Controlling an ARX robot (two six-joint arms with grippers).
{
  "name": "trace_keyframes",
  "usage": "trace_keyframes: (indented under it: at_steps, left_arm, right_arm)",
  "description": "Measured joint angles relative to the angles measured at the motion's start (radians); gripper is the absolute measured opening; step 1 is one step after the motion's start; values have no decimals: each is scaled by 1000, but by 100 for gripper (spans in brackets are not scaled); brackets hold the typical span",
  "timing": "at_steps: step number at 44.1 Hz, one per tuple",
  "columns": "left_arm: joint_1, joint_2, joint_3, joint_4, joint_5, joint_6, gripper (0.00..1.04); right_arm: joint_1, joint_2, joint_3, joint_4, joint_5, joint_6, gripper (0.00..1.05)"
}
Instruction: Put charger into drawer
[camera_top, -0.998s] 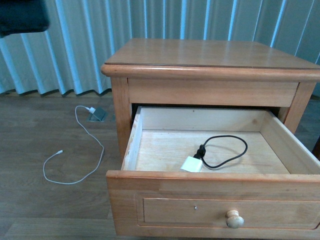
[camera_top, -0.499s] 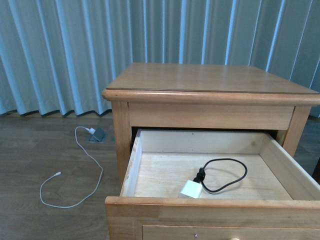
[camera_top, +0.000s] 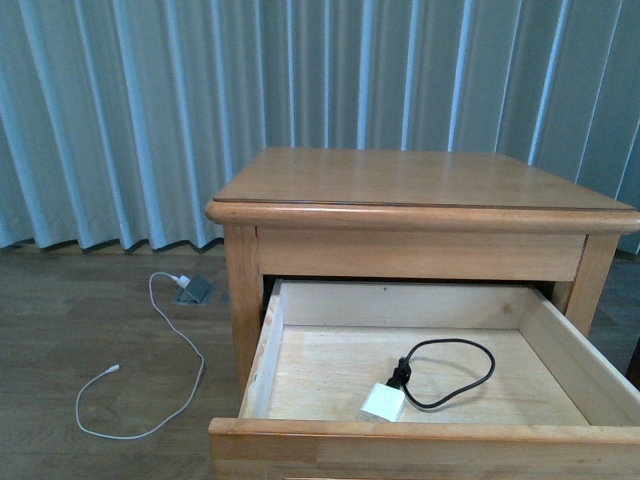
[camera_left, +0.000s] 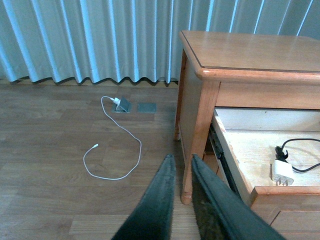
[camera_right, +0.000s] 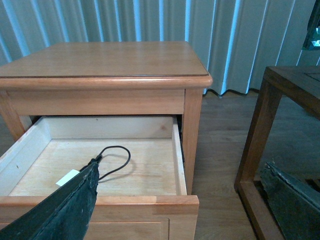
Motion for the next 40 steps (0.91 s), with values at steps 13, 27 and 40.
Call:
trace_keyframes:
  at_steps: [13,27,40]
  left_arm:
    - [116,-93,-64,-28,111,8,4]
    - [282,-201,-115,-84,271,10,4]
    - [284,-379,-153,-217,274,10,4]
  right_arm:
    - [0,0,0,0,0,0,96]
    - [0,0,0,0,0,0,96]
    - [0,0,0,0,0,0,96]
